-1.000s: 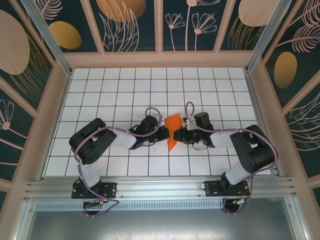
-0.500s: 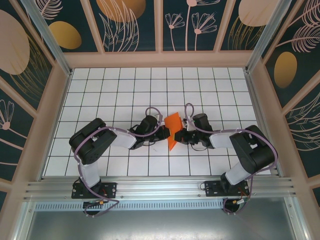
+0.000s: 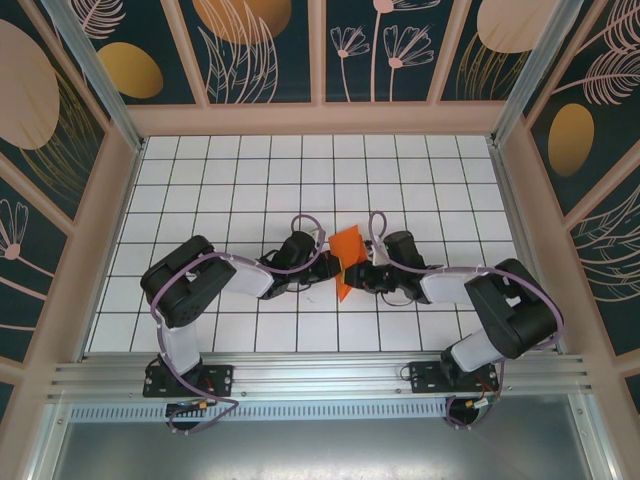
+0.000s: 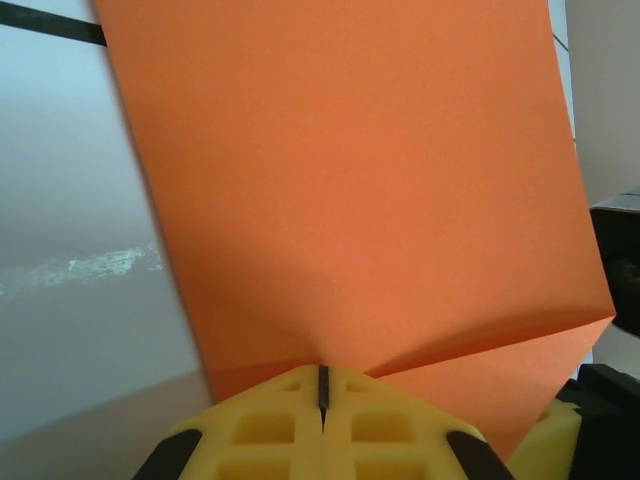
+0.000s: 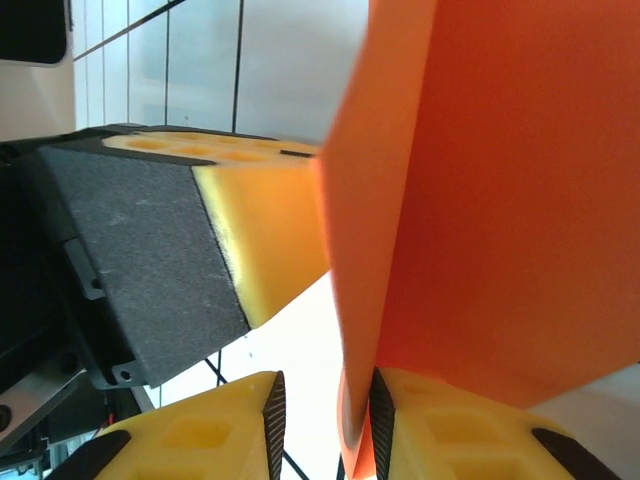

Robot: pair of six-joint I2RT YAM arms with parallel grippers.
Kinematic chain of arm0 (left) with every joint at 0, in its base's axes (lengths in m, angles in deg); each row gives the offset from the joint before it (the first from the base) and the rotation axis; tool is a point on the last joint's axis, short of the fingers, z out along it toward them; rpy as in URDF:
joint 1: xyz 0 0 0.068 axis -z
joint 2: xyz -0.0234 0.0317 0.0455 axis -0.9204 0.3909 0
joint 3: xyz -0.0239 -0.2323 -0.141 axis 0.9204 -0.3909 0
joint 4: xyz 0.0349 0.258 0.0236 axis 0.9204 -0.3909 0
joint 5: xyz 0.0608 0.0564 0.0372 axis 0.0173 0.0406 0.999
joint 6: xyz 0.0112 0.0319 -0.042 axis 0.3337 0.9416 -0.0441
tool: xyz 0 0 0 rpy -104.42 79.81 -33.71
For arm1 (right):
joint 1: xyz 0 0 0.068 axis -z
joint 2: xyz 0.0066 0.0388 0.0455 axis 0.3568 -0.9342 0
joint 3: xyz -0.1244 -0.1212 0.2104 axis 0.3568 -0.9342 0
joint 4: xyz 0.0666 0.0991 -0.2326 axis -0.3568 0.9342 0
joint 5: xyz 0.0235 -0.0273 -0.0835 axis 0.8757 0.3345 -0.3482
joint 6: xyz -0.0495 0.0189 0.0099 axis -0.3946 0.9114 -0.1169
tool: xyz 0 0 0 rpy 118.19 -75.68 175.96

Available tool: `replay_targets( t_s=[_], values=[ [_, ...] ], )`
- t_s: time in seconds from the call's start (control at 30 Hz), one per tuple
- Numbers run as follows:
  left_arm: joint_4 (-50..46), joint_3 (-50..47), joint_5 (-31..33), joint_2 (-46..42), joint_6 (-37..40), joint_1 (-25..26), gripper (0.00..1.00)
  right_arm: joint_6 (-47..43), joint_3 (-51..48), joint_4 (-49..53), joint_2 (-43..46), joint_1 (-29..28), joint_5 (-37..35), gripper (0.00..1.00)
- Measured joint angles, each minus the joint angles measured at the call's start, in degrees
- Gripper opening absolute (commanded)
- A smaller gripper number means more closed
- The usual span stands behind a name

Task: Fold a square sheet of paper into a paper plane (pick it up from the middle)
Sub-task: Third fold the triangle at the center of the table.

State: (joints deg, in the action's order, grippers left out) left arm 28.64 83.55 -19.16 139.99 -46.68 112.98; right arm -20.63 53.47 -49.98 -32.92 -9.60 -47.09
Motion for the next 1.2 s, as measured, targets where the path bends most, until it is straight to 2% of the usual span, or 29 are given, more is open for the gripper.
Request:
replay_targets(
  t_s=[0.07, 0.37, 0.47, 0.53, 0.63, 0.73, 0.93, 1.2],
  values=[
    [0.0, 0.0, -0.1, 0.0, 0.0, 0.0, 0.02, 0.2, 0.0, 0.0, 0.0, -0.4, -1.1, 0.31],
    [0.0, 0.0, -0.4, 0.0, -0.2, 0.0, 0.03, 0.5, 0.0, 0.1, 0.0, -2.3, -4.5, 0.05],
    [0.0, 0.0, -0.4, 0.0, -0.2, 0.0, 0.03, 0.7, 0.0, 0.3, 0.0, -2.4, -4.9, 0.02],
    [0.0, 0.0, -0.4, 0.0, -0.2, 0.0, 0.03, 0.7, 0.0, 0.3, 0.0, -2.4, -5.0, 0.04],
    [0.0, 0.0, -0.4, 0.0, -0.2, 0.0, 0.03, 0.9, 0.0, 0.3, 0.0, -2.4, -5.0, 0.2],
    [0.0, 0.0, -0.4, 0.0, -0.2, 0.0, 0.03, 1.2, 0.0, 0.4, 0.0, -2.6, -5.1, 0.31],
    [0.0, 0.0, -0.4, 0.0, -0.2, 0.0, 0.03, 1.5, -0.2, 0.4, 0.3, -3.7, -5.8, 0.34],
    [0.0, 0.0, -0.4, 0.0, -0.2, 0.0, 0.03, 1.9, -0.3, -0.2, 0.2, -5.4, -6.0, 0.3]
  ],
)
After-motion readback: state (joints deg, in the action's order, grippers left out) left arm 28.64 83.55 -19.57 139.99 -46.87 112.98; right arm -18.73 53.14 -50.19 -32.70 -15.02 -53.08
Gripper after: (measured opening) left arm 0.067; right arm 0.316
